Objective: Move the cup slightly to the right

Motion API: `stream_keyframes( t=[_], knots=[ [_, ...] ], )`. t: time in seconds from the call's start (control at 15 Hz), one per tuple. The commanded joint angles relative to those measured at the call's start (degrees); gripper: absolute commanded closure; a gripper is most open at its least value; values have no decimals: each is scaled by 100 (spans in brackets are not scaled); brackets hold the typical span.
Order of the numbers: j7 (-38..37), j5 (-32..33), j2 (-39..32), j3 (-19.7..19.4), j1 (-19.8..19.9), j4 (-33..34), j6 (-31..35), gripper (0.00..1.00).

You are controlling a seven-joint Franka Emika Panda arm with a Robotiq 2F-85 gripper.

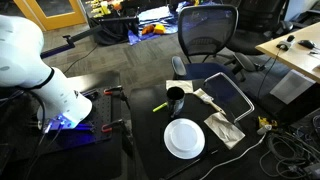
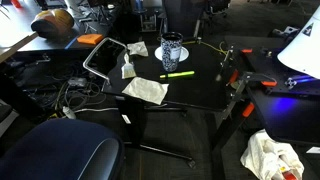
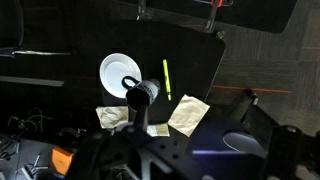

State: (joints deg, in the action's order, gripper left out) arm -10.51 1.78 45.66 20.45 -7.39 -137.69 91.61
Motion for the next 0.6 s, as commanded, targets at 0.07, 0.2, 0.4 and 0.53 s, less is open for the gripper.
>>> stream_keyframes(
  t=[0.07,0.2,0.4,0.53],
  knots=[
    [-85,73,-46,-93,-141,15,-15,0],
    [-85,73,-46,-93,-141,15,-15,0],
    [-85,73,-46,-93,-141,15,-15,0],
    [-54,108,-65,-112,-124,12,38,0]
  ],
)
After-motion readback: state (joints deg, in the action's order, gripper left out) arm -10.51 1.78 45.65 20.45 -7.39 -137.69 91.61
